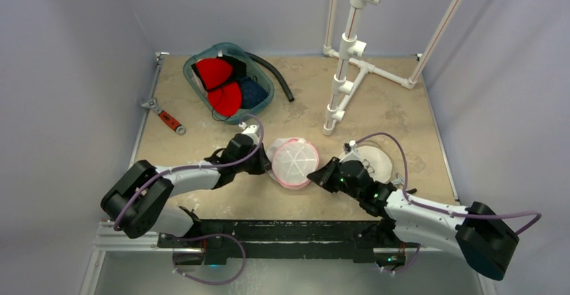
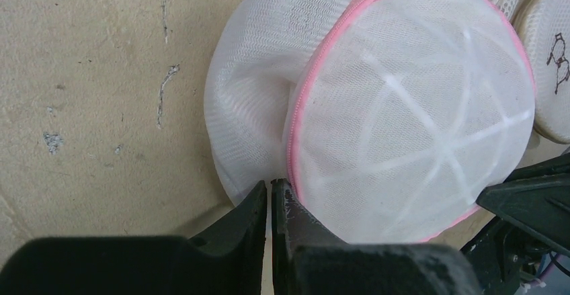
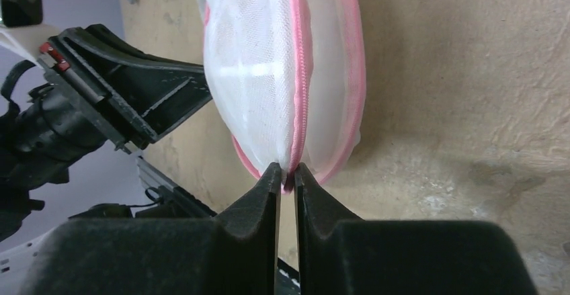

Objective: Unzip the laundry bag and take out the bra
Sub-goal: Adjust the laundry bag at the center of the board.

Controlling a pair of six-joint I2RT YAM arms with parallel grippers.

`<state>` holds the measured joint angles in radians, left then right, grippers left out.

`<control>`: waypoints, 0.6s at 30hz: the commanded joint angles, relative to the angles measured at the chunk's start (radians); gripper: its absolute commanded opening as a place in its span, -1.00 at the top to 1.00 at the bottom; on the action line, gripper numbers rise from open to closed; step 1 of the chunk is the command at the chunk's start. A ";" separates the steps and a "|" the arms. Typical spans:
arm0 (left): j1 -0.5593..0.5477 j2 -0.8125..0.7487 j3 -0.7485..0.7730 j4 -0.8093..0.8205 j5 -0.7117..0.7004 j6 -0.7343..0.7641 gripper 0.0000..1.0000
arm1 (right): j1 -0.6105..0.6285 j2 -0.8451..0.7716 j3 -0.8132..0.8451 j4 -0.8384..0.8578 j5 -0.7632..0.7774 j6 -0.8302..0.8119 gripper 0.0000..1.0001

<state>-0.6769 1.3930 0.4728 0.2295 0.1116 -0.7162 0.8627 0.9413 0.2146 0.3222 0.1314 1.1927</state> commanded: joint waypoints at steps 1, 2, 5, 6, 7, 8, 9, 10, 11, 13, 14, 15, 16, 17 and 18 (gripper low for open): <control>-0.015 -0.010 -0.010 0.073 0.030 -0.017 0.88 | -0.004 0.023 0.035 0.089 -0.039 -0.005 0.74; -0.015 -0.010 -0.010 0.072 0.031 -0.018 0.89 | -0.006 0.044 0.041 0.092 -0.042 -0.012 0.74; -0.017 -0.023 -0.013 0.053 0.019 -0.019 0.89 | -0.014 0.126 0.056 0.102 -0.068 -0.033 0.71; -0.018 -0.037 -0.014 0.038 0.008 -0.018 0.89 | -0.014 0.152 0.059 0.100 -0.073 -0.039 0.69; -0.016 -0.054 -0.017 0.021 -0.004 -0.015 0.89 | -0.014 0.170 0.059 0.102 -0.080 -0.042 0.68; -0.018 -0.078 -0.022 0.002 -0.019 -0.012 0.87 | -0.015 0.188 0.057 0.107 -0.084 -0.045 0.68; -0.015 -0.114 -0.023 -0.022 -0.038 -0.009 0.86 | -0.014 0.196 0.055 0.113 -0.087 -0.047 0.66; -0.016 -0.142 -0.022 -0.048 -0.057 -0.005 0.85 | -0.016 0.201 0.054 0.114 -0.089 -0.050 0.64; -0.017 -0.170 -0.021 -0.069 -0.073 0.001 0.84 | -0.015 0.204 0.057 0.112 -0.091 -0.058 0.62; -0.016 -0.221 -0.016 -0.114 -0.103 0.011 0.81 | -0.016 0.203 0.072 0.093 -0.090 -0.075 0.49; -0.016 -0.243 -0.010 -0.133 -0.109 0.016 0.81 | -0.015 0.198 0.084 0.075 -0.088 -0.086 0.37; -0.017 -0.262 -0.002 -0.151 -0.110 0.022 0.81 | -0.014 0.190 0.094 0.056 -0.084 -0.095 0.28; -0.017 -0.277 0.010 -0.171 -0.109 0.028 0.81 | -0.014 0.174 0.105 0.036 -0.079 -0.104 0.19; -0.017 -0.289 0.023 -0.191 -0.131 0.036 0.81 | -0.015 0.156 0.115 0.013 -0.073 -0.112 0.11; -0.016 -0.296 0.038 -0.211 -0.137 0.044 0.80 | -0.015 0.132 0.124 -0.013 -0.064 -0.123 0.05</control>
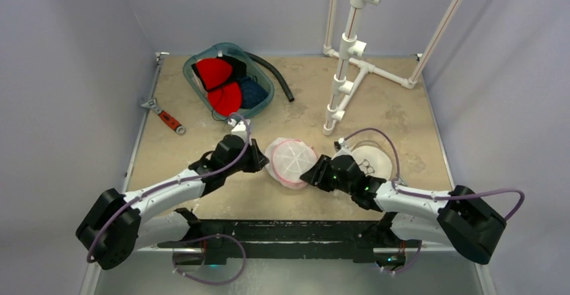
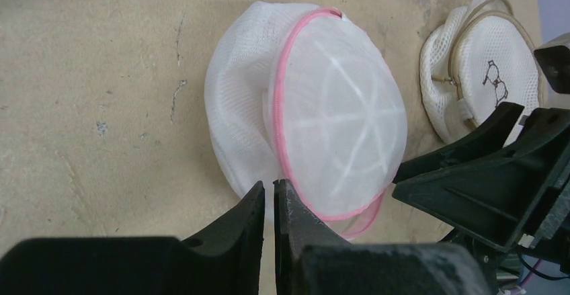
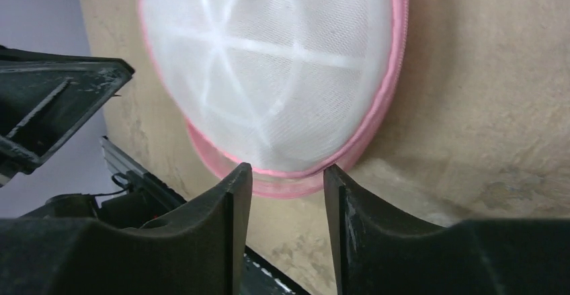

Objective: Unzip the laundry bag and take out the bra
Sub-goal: Adjust the laundry bag at the center of the board.

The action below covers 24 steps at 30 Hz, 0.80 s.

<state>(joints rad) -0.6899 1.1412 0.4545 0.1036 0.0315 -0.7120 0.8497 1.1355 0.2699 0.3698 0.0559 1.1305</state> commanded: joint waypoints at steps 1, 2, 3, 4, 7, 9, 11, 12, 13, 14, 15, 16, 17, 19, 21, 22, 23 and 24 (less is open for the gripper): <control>-0.003 -0.051 0.073 -0.100 -0.061 0.048 0.80 | -0.002 -0.086 0.084 -0.091 0.021 -0.072 -0.01; -0.003 -0.057 0.091 -0.132 -0.064 0.055 0.80 | -0.003 -0.108 0.099 -0.124 0.031 -0.085 -0.06; -0.003 -0.061 0.108 -0.164 -0.068 0.064 0.80 | -0.003 -0.128 0.118 -0.163 0.041 -0.100 -0.09; -0.004 -0.066 0.126 -0.183 -0.074 0.072 0.79 | -0.002 -0.144 0.137 -0.198 0.051 -0.116 -0.13; -0.004 -0.081 0.172 -0.236 -0.106 0.091 0.78 | -0.002 -0.183 0.199 -0.326 0.071 -0.172 -0.24; -0.003 -0.093 0.195 -0.248 -0.123 0.091 0.77 | -0.002 -0.213 0.242 -0.413 0.091 -0.209 -0.36; -0.004 -0.101 0.205 -0.229 -0.108 0.088 0.76 | -0.001 -0.243 0.266 -0.466 0.102 -0.249 -0.84; -0.004 -0.100 0.209 -0.211 -0.092 0.083 0.75 | -0.003 -0.258 0.276 -0.488 0.105 -0.264 -0.92; -0.004 -0.094 0.211 -0.187 -0.070 0.077 0.75 | -0.002 -0.269 0.287 -0.513 0.111 -0.278 -0.94; -0.005 -0.085 0.211 -0.160 -0.048 0.070 0.75 | -0.002 -0.283 0.298 -0.539 0.124 -0.284 -0.94; -0.004 -0.075 0.210 -0.129 -0.025 0.061 0.75 | -0.002 -0.297 0.301 -0.550 0.133 -0.291 -0.93; -0.006 -0.053 0.209 -0.086 0.008 0.047 0.75 | -0.001 -0.319 0.293 -0.546 0.140 -0.295 -0.91; -0.011 -0.035 0.203 -0.036 0.033 0.027 0.77 | -0.001 -0.344 0.285 -0.535 0.154 -0.290 -0.85; -0.045 0.006 0.196 0.059 0.066 -0.020 0.79 | -0.002 -0.402 0.260 -0.521 0.192 -0.276 -0.74; -0.125 0.062 0.218 0.107 0.028 -0.041 0.81 | -0.003 -0.459 0.240 -0.518 0.235 -0.253 -0.51; -0.165 0.099 0.241 0.107 0.005 -0.038 0.83 | -0.002 -0.484 0.228 -0.523 0.254 -0.244 -0.40; -0.202 0.137 0.263 0.106 -0.012 -0.035 0.83 | -0.002 -0.511 0.217 -0.522 0.266 -0.242 -0.33; -0.228 0.178 0.284 0.102 -0.027 -0.033 0.85 | -0.002 -0.533 0.203 -0.517 0.269 -0.242 -0.30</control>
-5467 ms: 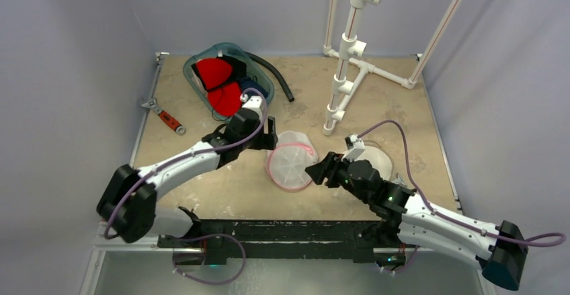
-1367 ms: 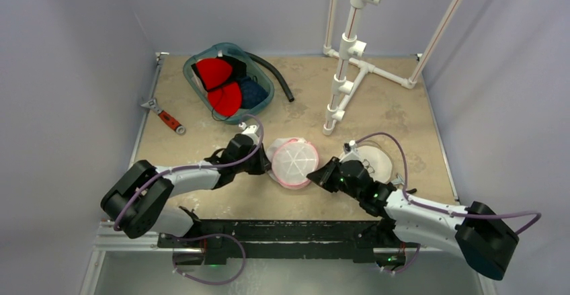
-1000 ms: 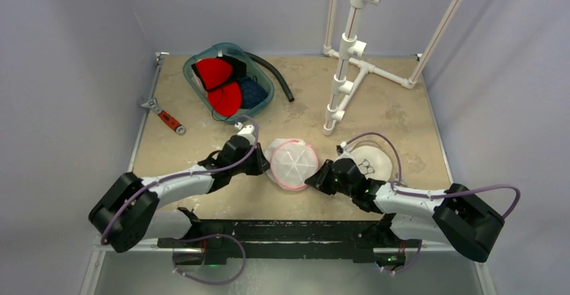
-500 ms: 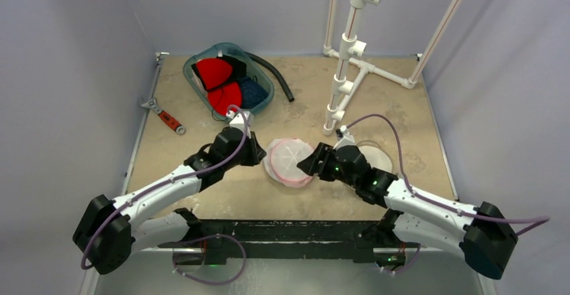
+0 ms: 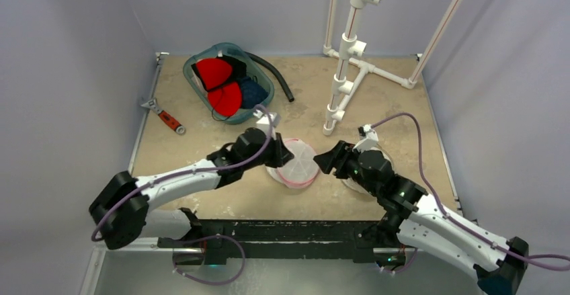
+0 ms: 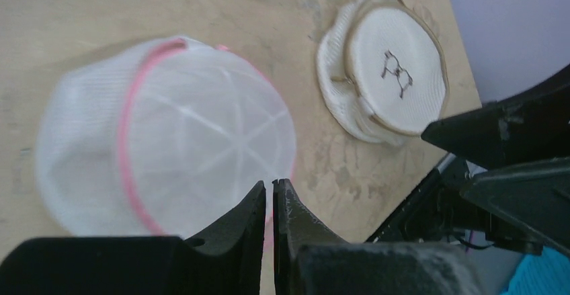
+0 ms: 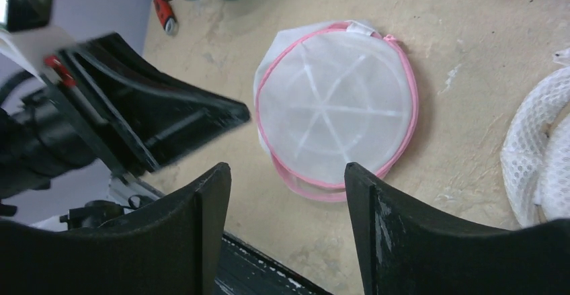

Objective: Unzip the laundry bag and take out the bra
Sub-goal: Adjust the laundry bag at the center of the board, then reset both arms

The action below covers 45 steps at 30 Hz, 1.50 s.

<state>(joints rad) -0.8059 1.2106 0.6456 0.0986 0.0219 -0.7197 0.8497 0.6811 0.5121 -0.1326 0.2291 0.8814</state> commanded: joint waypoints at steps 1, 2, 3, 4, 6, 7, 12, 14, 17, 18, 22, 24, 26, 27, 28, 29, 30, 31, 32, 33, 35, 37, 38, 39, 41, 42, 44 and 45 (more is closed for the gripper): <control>-0.131 0.141 0.107 0.103 -0.031 -0.024 0.86 | -0.002 -0.102 -0.050 -0.010 0.093 0.005 -0.29; -0.137 0.172 0.111 0.104 -0.053 -0.025 0.88 | -0.002 -0.113 -0.061 -0.005 0.087 0.000 -0.29; -0.138 0.194 0.111 0.104 -0.073 -0.028 0.90 | -0.002 -0.121 -0.066 -0.006 0.082 -0.002 -0.29; -0.139 0.213 0.107 0.101 -0.097 -0.029 0.91 | -0.002 -0.126 -0.068 -0.011 0.078 -0.003 -0.29; -0.137 0.255 0.106 0.078 -0.151 -0.013 0.92 | -0.001 -0.136 -0.073 -0.023 0.075 -0.001 -0.31; -0.137 0.281 0.115 0.055 -0.177 -0.008 0.93 | -0.001 -0.142 -0.073 -0.031 0.075 0.000 -0.31; -0.123 0.347 0.084 0.012 -0.251 -0.022 0.97 | -0.002 -0.182 -0.070 -0.055 0.076 -0.003 -0.37; -0.119 0.336 0.057 0.030 -0.259 -0.030 0.97 | -0.002 -0.196 -0.069 -0.055 0.083 -0.009 -0.39; -0.113 0.317 0.046 0.029 -0.263 -0.023 0.97 | -0.002 -0.207 -0.068 -0.045 0.085 -0.027 -0.47; -0.114 0.301 0.047 0.031 -0.258 -0.013 0.97 | -0.002 -0.208 -0.065 -0.037 0.081 -0.045 -0.51; -0.113 0.169 0.048 0.032 -0.233 0.024 0.89 | -0.001 -0.209 -0.024 -0.016 0.047 -0.138 -0.71; -0.114 0.083 0.058 0.011 -0.226 0.052 0.78 | -0.002 -0.203 0.016 -0.036 0.060 -0.171 -0.75; -0.114 -0.007 0.074 -0.030 -0.231 0.082 0.59 | -0.002 -0.203 0.056 -0.058 0.086 -0.179 -0.79; -0.113 -0.054 0.080 -0.065 -0.244 0.097 0.49 | -0.003 -0.205 0.066 -0.057 0.095 -0.182 -0.80; -0.114 -0.103 0.087 -0.091 -0.260 0.111 0.41 | -0.003 -0.209 0.076 -0.058 0.104 -0.169 -0.91; -0.113 -0.149 0.093 -0.149 -0.289 0.123 0.33 | -0.002 -0.217 0.082 -0.057 0.117 -0.137 -0.96; -0.113 -0.192 0.106 -0.197 -0.322 0.134 0.26 | -0.002 -0.229 0.080 -0.040 0.123 -0.121 -0.96; -0.113 -0.237 0.120 -0.240 -0.356 0.146 0.20 | -0.002 -0.245 0.077 -0.021 0.134 -0.106 -0.96; -0.113 -0.274 0.129 -0.284 -0.391 0.162 0.14 | -0.003 -0.259 0.071 -0.006 0.149 -0.085 -0.96; -0.114 -0.310 0.141 -0.326 -0.432 0.170 0.06 | -0.002 -0.278 0.063 0.013 0.164 -0.060 -0.96; -0.113 -0.365 0.168 -0.428 -0.524 0.173 -0.10 | -0.002 -0.310 0.051 0.045 0.189 -0.010 -0.96; -0.113 -0.406 0.195 -0.519 -0.641 0.147 -0.17 | -0.002 -0.337 0.037 0.093 0.197 0.004 -0.96; -0.114 -0.419 0.205 -0.559 -0.736 0.122 -0.20 | -0.002 -0.345 0.032 0.121 0.189 -0.018 -0.96; -0.114 -0.433 0.209 -0.599 -0.809 0.082 -0.41 | -0.001 -0.348 0.030 0.171 0.174 -0.056 -0.96; -0.113 -0.464 0.200 -0.627 -0.909 0.082 -0.63 | -0.001 -0.324 0.034 0.226 0.153 -0.117 -0.96; -0.114 -0.483 0.185 -0.620 -0.940 0.117 -0.68 | -0.003 -0.303 0.049 0.222 0.158 -0.136 -0.96; -0.113 -0.523 0.151 -0.618 -1.042 0.148 -0.72 | -0.001 -0.225 0.106 0.153 0.196 -0.150 -0.96; -0.114 -0.535 0.134 -0.627 -1.116 0.134 -0.74 | -0.002 -0.184 0.132 0.091 0.218 -0.145 -0.96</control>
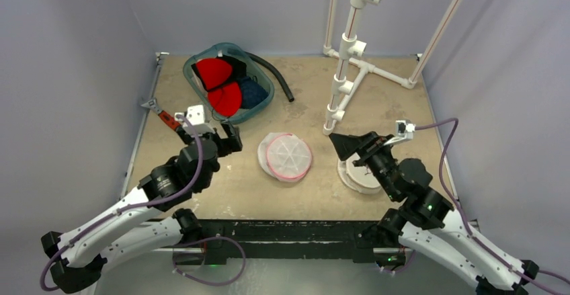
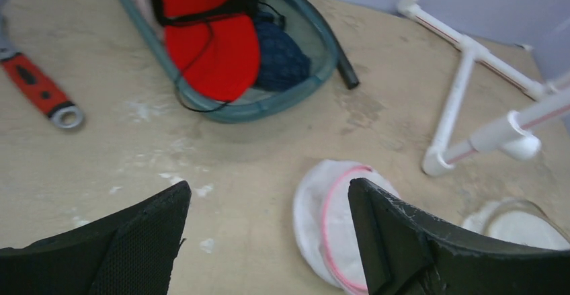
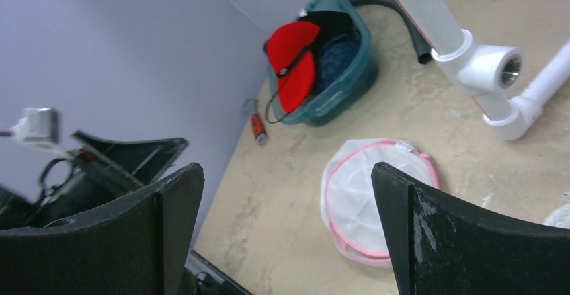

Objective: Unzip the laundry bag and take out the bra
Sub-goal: Reset both arms

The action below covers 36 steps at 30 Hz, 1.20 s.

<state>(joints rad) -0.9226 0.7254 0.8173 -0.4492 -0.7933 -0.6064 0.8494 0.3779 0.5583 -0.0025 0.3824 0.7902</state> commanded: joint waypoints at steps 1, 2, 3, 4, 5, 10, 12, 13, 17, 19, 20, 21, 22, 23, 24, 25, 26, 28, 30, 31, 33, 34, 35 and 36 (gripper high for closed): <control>0.003 -0.055 -0.054 -0.111 -0.365 -0.014 -0.75 | -0.001 0.160 0.102 -0.070 0.096 -0.064 -0.96; 0.004 -0.055 -0.068 -0.117 -0.413 -0.010 -0.76 | -0.001 0.187 0.102 -0.063 0.115 -0.090 -0.96; 0.004 -0.052 -0.086 -0.107 -0.460 0.014 -0.78 | -0.002 0.209 0.096 -0.037 0.128 -0.121 -0.96; 0.003 -0.048 -0.107 -0.089 -0.505 0.038 -0.79 | -0.002 0.220 0.071 -0.009 0.143 -0.147 -0.96; 0.004 -0.042 -0.124 -0.074 -0.553 0.047 -0.80 | -0.002 0.226 0.061 0.037 0.158 -0.175 -0.96; 0.085 0.000 -0.226 0.171 -0.568 0.222 -0.83 | -0.003 0.252 0.044 0.207 0.313 -0.350 -0.96; 0.198 0.017 -0.288 0.312 -0.429 0.294 -0.84 | -0.011 0.289 0.053 0.249 0.378 -0.419 -0.96; 0.260 0.030 -0.311 0.365 -0.363 0.309 -0.85 | -0.021 0.307 0.058 0.267 0.387 -0.455 -0.96; 0.413 0.136 -0.381 0.434 -0.284 0.213 -0.87 | -0.116 0.355 0.046 0.263 0.372 -0.492 -0.96; 0.461 0.165 -0.434 0.528 -0.270 0.175 -0.87 | -0.179 0.342 0.007 0.264 0.348 -0.450 -0.96; 0.481 0.175 -0.465 0.587 -0.250 0.187 -0.88 | -0.213 0.330 -0.015 0.281 0.334 -0.451 -0.96; 0.505 0.182 -0.491 0.660 -0.217 0.221 -0.90 | -0.238 0.319 -0.039 0.299 0.330 -0.443 -0.96; 0.525 0.190 -0.502 0.707 -0.183 0.264 -0.90 | -0.263 0.313 -0.056 0.312 0.326 -0.433 -0.96; 0.539 0.202 -0.521 0.775 -0.175 0.306 -0.91 | -0.291 0.314 -0.068 0.323 0.318 -0.433 -0.96; 0.543 0.219 -0.545 0.845 -0.186 0.336 -0.91 | -0.313 0.320 -0.076 0.336 0.322 -0.440 -0.96; 0.550 0.239 -0.584 0.941 -0.190 0.378 -0.92 | -0.332 0.326 -0.088 0.357 0.336 -0.453 -0.96; 0.556 0.261 -0.615 1.022 -0.196 0.421 -0.92 | -0.349 0.328 -0.110 0.396 0.356 -0.480 -0.96; 0.592 0.314 -0.656 1.140 -0.182 0.432 -0.94 | -0.390 0.312 -0.184 0.530 0.380 -0.557 -0.96; 0.659 0.379 -0.652 1.214 -0.146 0.404 -0.95 | -0.421 0.311 -0.270 0.726 0.398 -0.646 -0.96; 0.673 0.417 -0.650 1.255 -0.140 0.397 -0.95 | -0.433 0.323 -0.310 0.791 0.405 -0.679 -0.96; 0.680 0.507 -0.647 1.363 -0.115 0.428 -0.95 | -0.467 0.365 -0.359 0.860 0.409 -0.685 -0.96; 0.680 0.545 -0.642 1.406 -0.099 0.457 -0.95 | -0.484 0.384 -0.387 0.903 0.380 -0.698 -0.96; 0.682 0.579 -0.635 1.438 -0.051 0.489 -0.96 | -0.503 0.409 -0.428 0.948 0.362 -0.698 -0.96; 0.682 0.606 -0.630 1.470 -0.019 0.515 -0.96 | -0.518 0.441 -0.455 1.003 0.349 -0.687 -0.96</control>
<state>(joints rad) -0.2481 1.2396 0.1684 0.7387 -0.9398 -0.1970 0.3820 0.7444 0.1902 0.7010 0.7406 0.1741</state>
